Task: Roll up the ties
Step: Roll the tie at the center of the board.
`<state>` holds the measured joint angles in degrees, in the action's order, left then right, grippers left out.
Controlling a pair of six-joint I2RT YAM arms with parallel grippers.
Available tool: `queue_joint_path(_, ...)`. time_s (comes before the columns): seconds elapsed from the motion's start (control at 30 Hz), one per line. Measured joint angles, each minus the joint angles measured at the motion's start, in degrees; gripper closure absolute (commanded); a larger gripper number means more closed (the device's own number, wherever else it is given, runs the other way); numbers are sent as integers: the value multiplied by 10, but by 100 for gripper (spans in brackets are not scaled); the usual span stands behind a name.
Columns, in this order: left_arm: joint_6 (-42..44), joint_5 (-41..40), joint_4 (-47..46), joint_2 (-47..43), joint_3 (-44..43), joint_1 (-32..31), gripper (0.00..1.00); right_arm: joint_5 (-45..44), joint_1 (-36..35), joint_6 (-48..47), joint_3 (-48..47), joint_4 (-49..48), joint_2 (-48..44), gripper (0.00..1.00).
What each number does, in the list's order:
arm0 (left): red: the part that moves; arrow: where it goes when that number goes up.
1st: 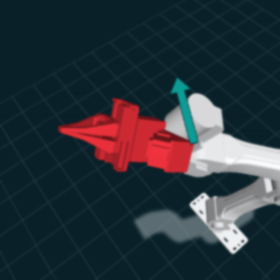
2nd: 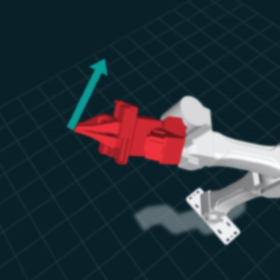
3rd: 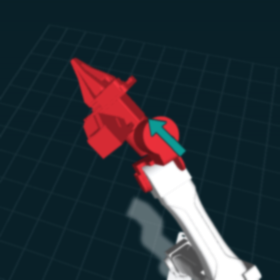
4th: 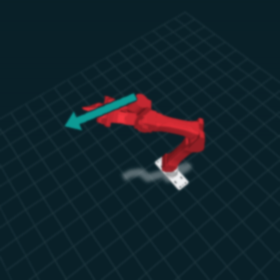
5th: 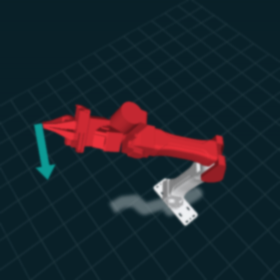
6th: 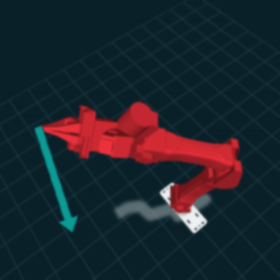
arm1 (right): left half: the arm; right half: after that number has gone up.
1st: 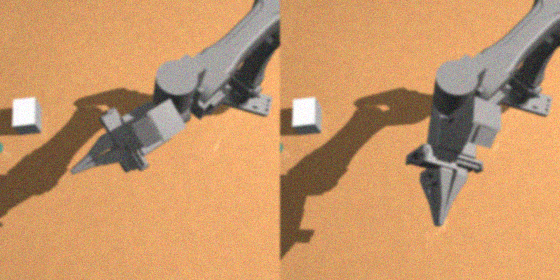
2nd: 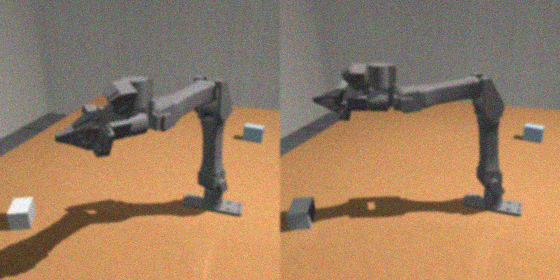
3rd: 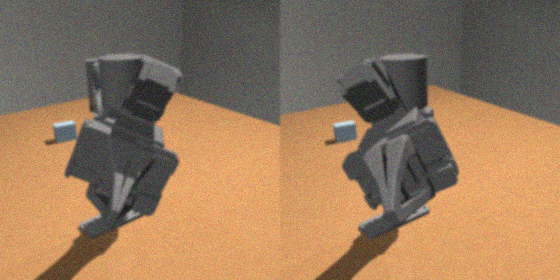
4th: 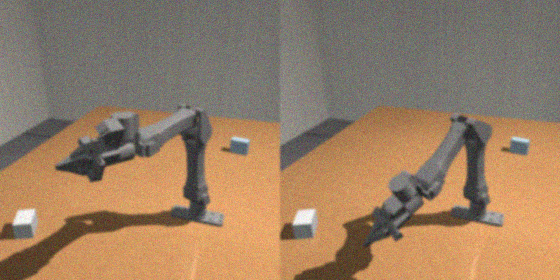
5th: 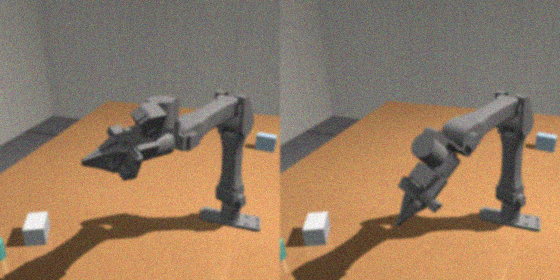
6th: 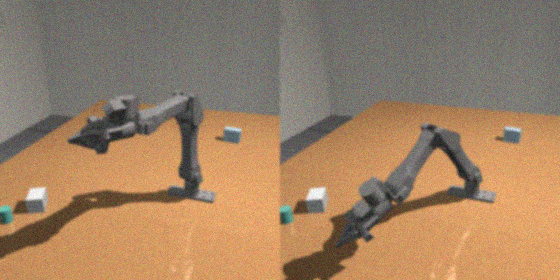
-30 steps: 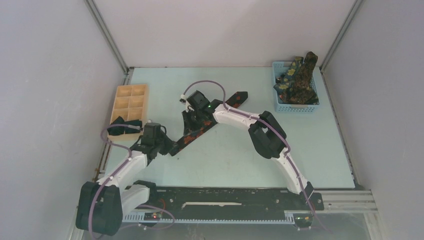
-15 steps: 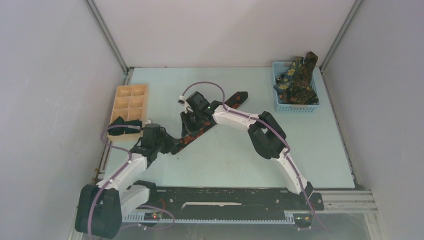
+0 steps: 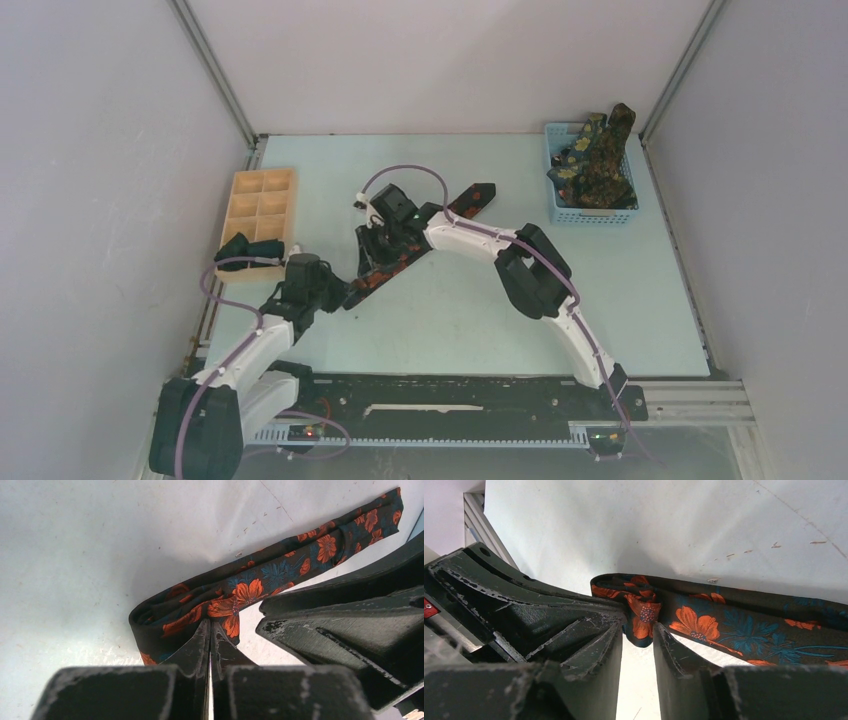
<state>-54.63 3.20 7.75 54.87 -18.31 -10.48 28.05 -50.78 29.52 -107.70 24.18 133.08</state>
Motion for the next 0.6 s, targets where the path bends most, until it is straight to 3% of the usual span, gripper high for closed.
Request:
queue_joint_path(0.5, 0, -2, -4, -13, 9, 0, 98, -9, -22, -7, -25, 38, 33, 72)
queue_joint_path(0.6, 0, -2, -7, -14, 9, 0, 92, -15, -23, -7, -29, 43, 34, 75)
